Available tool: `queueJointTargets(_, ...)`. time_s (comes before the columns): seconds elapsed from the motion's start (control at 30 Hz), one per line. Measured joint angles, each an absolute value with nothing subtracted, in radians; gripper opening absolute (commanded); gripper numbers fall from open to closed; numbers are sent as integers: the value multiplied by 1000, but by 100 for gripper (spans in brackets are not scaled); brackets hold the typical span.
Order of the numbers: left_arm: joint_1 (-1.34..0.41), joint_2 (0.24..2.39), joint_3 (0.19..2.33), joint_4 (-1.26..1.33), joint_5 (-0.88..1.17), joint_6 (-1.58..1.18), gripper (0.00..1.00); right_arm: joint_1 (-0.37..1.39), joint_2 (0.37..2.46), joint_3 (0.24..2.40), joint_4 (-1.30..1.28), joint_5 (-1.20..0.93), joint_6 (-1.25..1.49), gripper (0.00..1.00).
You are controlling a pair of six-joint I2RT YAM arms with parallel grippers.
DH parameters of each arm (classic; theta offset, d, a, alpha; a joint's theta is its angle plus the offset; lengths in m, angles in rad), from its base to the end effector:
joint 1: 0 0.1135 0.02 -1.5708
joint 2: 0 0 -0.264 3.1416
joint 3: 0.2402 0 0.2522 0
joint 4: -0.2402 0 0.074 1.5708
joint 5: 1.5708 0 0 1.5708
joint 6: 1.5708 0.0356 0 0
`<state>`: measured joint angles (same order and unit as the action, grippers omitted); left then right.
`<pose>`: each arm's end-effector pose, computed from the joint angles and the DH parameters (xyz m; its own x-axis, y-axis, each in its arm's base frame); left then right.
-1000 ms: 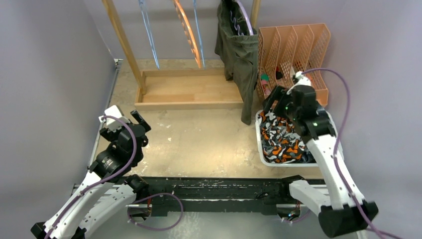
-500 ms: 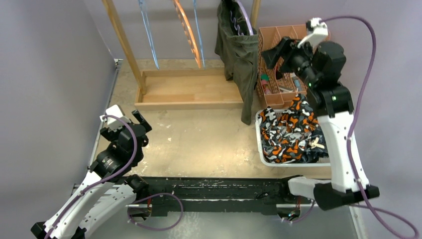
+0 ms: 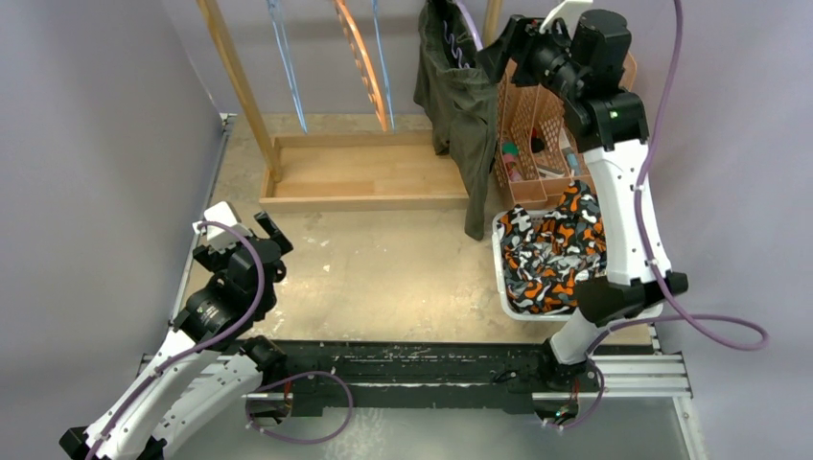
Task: Remove the shorts from the hanger
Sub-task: Pick up the hanger from the clothes rod.
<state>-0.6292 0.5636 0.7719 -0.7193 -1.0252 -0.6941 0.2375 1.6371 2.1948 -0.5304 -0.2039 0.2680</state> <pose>0.1026 -0.0370 0.3187 -0.1136 -0.3279 -0.9379 -0.4815 0.8439 -0.2366 0.3117 0.0829 0.5604 -0.0875 0.2456 -0.9654 -0.4189 0.8702 0.2594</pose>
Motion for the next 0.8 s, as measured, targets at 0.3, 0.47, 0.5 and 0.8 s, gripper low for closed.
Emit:
queueJointTargets(0.3,-629,565,772,-719,-1025,-694,91,307,1783,2301,-585,-201,237,64)
queueJointTargets(0.47,-629,575,772,-720,-1025,-694,91,364,1842,2351,-630,-136,217,40)
queueJointTargets(0.5,-629,575,772,-720,-1025,-694,91,372,1843,2351,-631,-118,213,27)
queueJointTargets(0.8,-629,577,772,-719,-1024,-694,91,399,1786,2288,-592,-18,220,0)
